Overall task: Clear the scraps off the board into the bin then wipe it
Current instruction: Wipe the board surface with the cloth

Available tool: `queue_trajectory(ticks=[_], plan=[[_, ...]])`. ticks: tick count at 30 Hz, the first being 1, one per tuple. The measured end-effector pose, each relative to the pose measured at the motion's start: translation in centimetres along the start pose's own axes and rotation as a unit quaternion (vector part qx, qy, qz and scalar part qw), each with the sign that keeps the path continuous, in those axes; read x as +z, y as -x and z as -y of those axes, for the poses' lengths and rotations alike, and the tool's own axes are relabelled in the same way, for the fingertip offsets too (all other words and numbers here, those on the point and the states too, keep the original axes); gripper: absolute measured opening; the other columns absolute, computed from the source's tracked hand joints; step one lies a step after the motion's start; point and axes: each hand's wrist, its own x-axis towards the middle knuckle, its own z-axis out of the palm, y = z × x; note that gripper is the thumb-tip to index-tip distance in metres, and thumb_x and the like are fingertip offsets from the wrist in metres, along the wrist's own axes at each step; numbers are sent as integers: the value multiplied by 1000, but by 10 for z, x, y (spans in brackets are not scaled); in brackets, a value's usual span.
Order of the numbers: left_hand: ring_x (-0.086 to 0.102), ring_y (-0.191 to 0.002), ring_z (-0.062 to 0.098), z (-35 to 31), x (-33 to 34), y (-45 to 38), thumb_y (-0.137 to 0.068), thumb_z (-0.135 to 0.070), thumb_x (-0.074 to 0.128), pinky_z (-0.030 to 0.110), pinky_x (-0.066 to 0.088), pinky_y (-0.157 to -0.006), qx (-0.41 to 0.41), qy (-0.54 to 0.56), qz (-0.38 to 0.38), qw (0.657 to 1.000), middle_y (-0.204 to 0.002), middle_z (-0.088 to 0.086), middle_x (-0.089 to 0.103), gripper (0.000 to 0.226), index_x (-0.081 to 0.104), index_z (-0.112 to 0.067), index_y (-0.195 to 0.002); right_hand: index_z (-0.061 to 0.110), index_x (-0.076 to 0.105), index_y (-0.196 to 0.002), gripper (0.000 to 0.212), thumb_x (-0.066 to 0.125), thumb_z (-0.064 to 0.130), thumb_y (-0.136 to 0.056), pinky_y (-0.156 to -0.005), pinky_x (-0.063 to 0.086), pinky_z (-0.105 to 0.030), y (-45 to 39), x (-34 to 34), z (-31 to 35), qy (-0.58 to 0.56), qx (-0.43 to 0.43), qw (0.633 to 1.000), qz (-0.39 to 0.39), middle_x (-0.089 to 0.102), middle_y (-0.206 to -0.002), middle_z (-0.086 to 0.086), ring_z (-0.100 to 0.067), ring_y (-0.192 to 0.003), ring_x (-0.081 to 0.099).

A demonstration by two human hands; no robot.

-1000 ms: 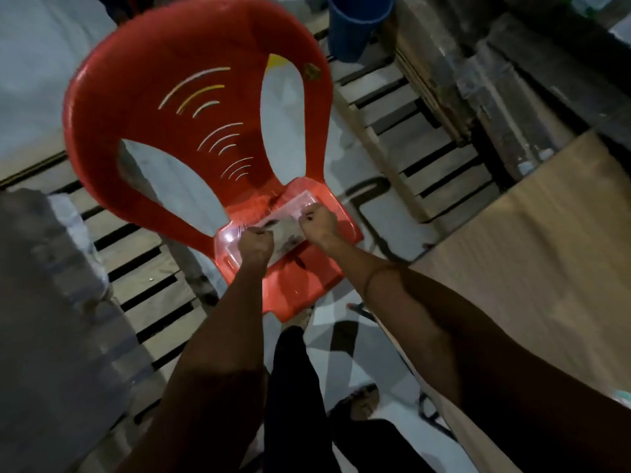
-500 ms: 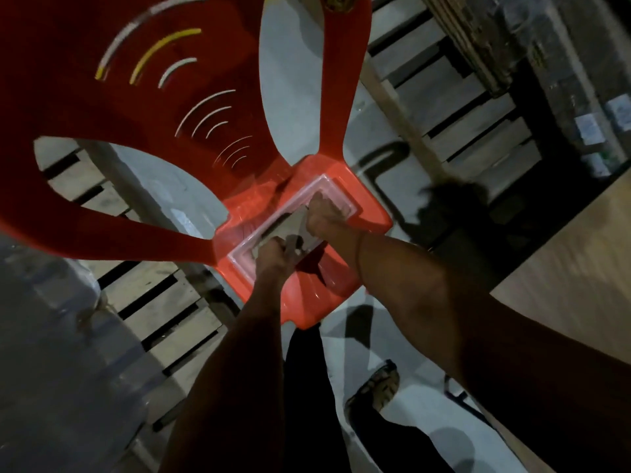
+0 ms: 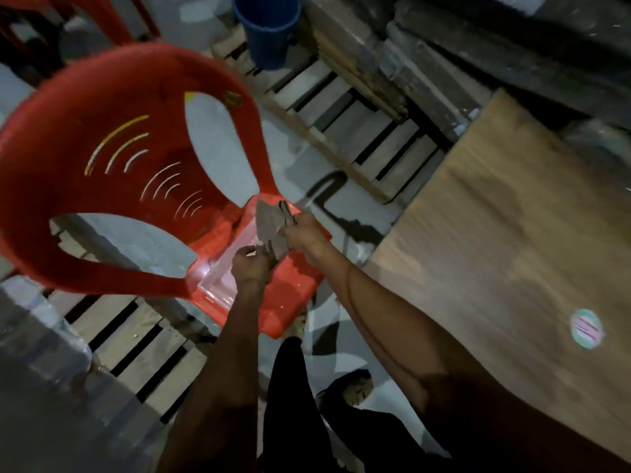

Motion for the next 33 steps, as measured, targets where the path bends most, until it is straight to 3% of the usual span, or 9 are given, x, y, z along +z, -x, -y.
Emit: queue_trajectory(ticks=[3, 7, 12, 16, 18, 21, 23, 28, 33], plan=[[70, -83, 32, -12, 26, 52, -88, -36, 75, 35, 56, -56, 45, 33, 37, 998, -106, 14, 71, 32, 61, -20, -113, 13, 73, -107, 22, 61, 7, -89, -71, 50, -27, 52, -50, -19, -97, -27, 993, -65, 69, -92, -3, -22, -84, 66], [71, -98, 30, -15, 68, 139, -75, -22, 81, 44, 58, -92, 166, 3, 37, 985, -103, 8, 73, 28, 69, -19, -100, 16, 72, -104, 32, 59, 29, -77, -86, 62, -43, 117, -116, -69, -246, -49, 959, -134, 77, -101, -4, -25, -92, 74], [68, -89, 28, 17, 119, 252, -69, 2, 77, 44, 59, -85, 328, -35, 112, 937, -96, 10, 69, 37, 70, -10, -103, 23, 71, -100, 26, 61, 28, -77, -85, 62, -53, 185, -189, -153, -325, -25, 917, -228, 78, -98, 0, -25, -88, 75], [57, -100, 11, 48, 151, 308, -81, 3, 77, 22, 51, -89, 450, -117, 179, 867, -115, 13, 58, 27, 69, -8, -105, 16, 65, -120, 40, 66, 22, -80, -92, 59, -47, 216, -221, -227, -336, -19, 884, -325, 73, -111, -4, -26, -101, 70], [53, -119, 15, 65, 168, 320, -93, 1, 67, 24, 46, -103, 478, -184, 257, 820, -138, 19, 49, 31, 64, -1, -124, 12, 52, -133, 54, 69, 17, -82, -101, 52, -46, 227, -227, -257, -264, 21, 876, -402, 61, -129, -12, -34, -117, 59], [43, -138, 32, 90, 182, 314, -103, -11, 54, 42, 41, -115, 483, -319, 326, 748, -161, 17, 22, 48, 42, -10, -149, 10, 30, -155, 87, 73, 22, -79, -113, 33, -53, 229, -226, -287, -18, 78, 864, -496, 31, -157, -24, -45, -137, 37], [54, -125, 38, 101, 186, 306, -101, -17, 53, 49, 49, -104, 500, -390, 302, 712, -158, 13, 28, 48, 39, -19, -147, 17, 25, -161, 87, 68, 28, -86, -115, 29, -59, 222, -228, -304, 81, 44, 889, -448, 20, -165, -24, -47, -147, 26], [58, -112, 35, 92, 180, 273, -99, -16, 53, 35, 45, -93, 523, -446, 207, 696, -141, 9, 47, 35, 49, -17, -134, 40, 25, -159, 64, 45, 44, -99, -117, 24, -61, 181, -226, -315, 277, -64, 912, -296, 11, -172, -10, -41, -156, 12], [56, -112, 36, 54, 184, 250, -96, -13, 51, 48, 48, -94, 575, -478, 160, 644, -128, 15, 56, 34, 53, -9, -130, 16, 37, -157, 60, 38, 42, -102, -120, 16, -61, 132, -232, -290, 345, -59, 877, -329, 14, -172, -13, -36, -158, 11]])
